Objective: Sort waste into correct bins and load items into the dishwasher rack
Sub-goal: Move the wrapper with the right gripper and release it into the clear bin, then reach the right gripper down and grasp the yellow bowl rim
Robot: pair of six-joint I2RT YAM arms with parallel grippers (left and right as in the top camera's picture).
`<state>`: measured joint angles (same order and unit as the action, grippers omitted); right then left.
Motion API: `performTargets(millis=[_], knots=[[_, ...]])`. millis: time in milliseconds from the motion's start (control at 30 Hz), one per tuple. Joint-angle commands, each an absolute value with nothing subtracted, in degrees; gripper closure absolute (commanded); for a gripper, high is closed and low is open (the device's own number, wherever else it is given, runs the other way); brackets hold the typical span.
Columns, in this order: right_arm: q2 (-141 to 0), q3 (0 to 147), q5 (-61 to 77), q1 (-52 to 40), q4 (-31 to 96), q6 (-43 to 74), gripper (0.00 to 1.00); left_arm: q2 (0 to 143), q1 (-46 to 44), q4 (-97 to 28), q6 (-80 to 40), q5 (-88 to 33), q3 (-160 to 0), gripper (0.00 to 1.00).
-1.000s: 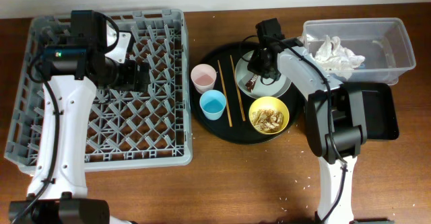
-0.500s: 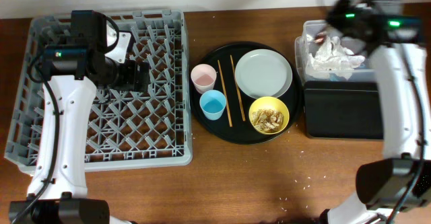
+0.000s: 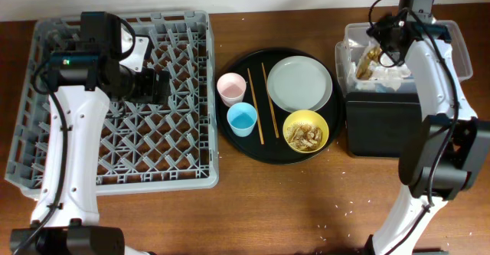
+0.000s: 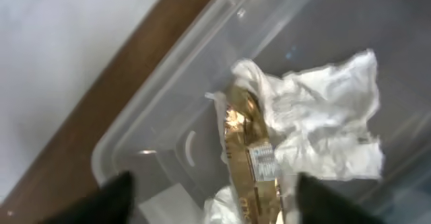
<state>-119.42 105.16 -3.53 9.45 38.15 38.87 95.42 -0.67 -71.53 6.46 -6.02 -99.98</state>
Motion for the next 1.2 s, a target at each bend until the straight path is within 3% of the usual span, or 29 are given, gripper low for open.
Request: performTargets(millis=[0, 200, 367, 467, 667, 967, 1167], knots=[[-114.98, 107.18, 0.64, 9.56, 38.0, 32.32, 0.01, 95.64, -0.36, -71.44, 7.2, -6.66, -101.03, 0.01], [-104.97, 108.62, 19.73, 9.19, 46.61, 20.95, 0.0, 95.64, -0.36, -71.46, 7.2, -6.66, -101.03, 0.01], [-97.89, 108.62, 30.44, 6.74, 56.42, 20.91, 0.08, 95.64, -0.36, -71.46, 7.2, -6.63, -101.03, 0.01], [-96.18, 108.62, 29.52, 2.5, 63.0, 17.89, 0.13, 95.64, -0.36, -71.46, 7.2, -6.63, -101.03, 0.01], [-97.6, 105.58, 13.1, -8.97, 71.59, 16.73, 0.14, 95.64, -0.36, -71.44, 7.2, -6.66, -101.03, 0.01], [-105.47, 94.83, 1.19, -20.32, 66.39, 16.71, 0.23, 95.64, -0.36, -71.46, 7.2, -6.66, -101.03, 0.01], [-111.07, 88.03, 1.74, -20.99, 61.01, 16.73, 0.31, 95.64, -0.36, -71.44, 7.2, -6.66, -101.03, 0.01]])
